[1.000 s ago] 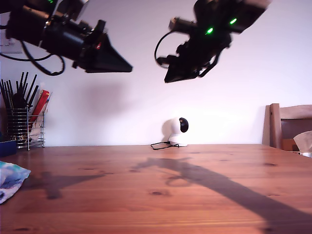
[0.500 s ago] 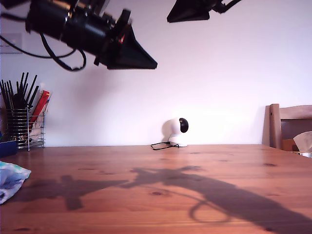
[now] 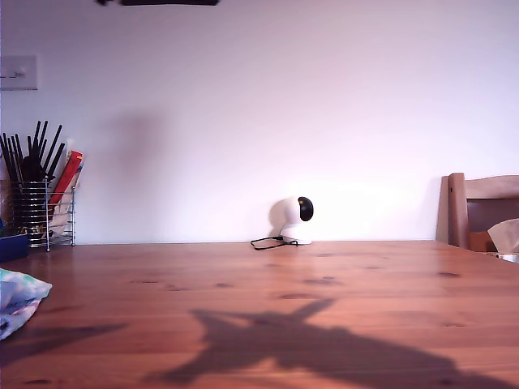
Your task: Fold the socks in front of you. After folding them, place them to the left side.
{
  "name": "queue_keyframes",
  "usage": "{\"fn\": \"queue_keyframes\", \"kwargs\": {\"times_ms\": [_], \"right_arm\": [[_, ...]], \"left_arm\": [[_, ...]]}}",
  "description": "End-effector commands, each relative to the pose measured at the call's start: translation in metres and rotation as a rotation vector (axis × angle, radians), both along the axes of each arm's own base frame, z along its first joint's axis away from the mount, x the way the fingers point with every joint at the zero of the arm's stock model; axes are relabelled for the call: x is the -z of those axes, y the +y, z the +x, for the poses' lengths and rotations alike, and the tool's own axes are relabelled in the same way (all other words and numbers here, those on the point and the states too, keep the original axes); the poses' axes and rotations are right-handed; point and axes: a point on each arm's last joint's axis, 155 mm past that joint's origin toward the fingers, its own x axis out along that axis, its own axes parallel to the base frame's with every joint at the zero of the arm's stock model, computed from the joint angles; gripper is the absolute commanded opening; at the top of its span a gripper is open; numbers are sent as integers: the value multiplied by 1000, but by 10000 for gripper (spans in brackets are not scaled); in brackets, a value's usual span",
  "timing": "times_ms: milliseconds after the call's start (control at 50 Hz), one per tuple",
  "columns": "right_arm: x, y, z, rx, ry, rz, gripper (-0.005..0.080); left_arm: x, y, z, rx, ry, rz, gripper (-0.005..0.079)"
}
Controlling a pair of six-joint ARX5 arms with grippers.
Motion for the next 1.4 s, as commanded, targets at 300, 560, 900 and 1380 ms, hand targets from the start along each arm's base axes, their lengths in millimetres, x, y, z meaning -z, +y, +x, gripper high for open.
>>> {"fn": "queue_keyframes", "kwargs": {"times_ms": [300, 560, 900, 1380], "right_arm": [[65, -7, -57, 10, 49, -75, -12], [65, -21, -76, 11, 47, -81, -12], [80, -25, -80, 11, 93, -121, -12], [100, -31, -87, 10, 163, -181, -12]], "left_arm": [[29, 32, -42, -73, -27, 5, -19], [29, 39, -64, -59, -36, -13, -19], [28, 39, -64, -59, -38, -14, -19], [30, 39, -64, -60, -33, -10, -19]]}}
